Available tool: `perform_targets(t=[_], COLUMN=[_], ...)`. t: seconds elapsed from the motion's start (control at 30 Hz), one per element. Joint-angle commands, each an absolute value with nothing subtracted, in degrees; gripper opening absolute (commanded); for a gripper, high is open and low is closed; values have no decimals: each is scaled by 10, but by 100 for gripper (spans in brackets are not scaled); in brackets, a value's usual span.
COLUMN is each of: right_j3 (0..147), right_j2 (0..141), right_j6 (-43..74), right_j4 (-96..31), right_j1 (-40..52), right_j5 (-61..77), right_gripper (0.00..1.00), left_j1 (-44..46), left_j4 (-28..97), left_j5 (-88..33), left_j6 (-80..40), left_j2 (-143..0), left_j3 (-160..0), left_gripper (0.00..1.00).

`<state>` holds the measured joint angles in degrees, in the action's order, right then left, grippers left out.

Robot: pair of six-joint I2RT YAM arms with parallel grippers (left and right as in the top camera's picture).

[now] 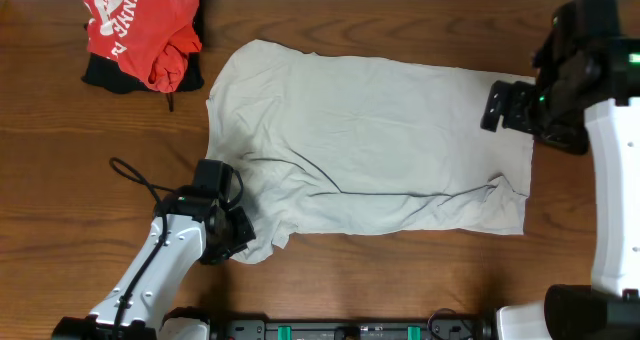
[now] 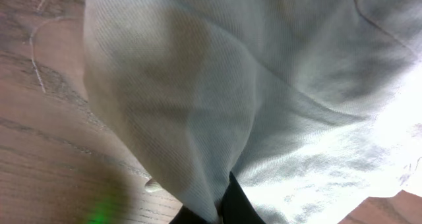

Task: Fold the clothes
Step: 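Move the right gripper down to the shirt's lower-right corner and grasp it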

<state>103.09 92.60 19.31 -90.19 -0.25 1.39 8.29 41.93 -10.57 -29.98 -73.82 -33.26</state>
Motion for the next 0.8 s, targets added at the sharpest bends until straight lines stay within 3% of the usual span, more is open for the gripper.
perform_targets(t=[0.0, 0.47, 0.77], right_j3=[976, 755, 655], right_j2=[922, 922, 922], right_j6=[276, 500, 507], right_j4=[-869, -757, -656], right_j1=[0, -1, 0], right_j5=[-39, -113, -117], right_gripper=[99, 99, 99], left_j1=[80, 80, 80], left_j4=[422, 423, 423], left_j5=[-110, -110, -110], left_j6=[-299, -299, -302], left_j2=[-737, -737, -737], left_j3=[-329, -329, -329], left_gripper=[6, 6, 6])
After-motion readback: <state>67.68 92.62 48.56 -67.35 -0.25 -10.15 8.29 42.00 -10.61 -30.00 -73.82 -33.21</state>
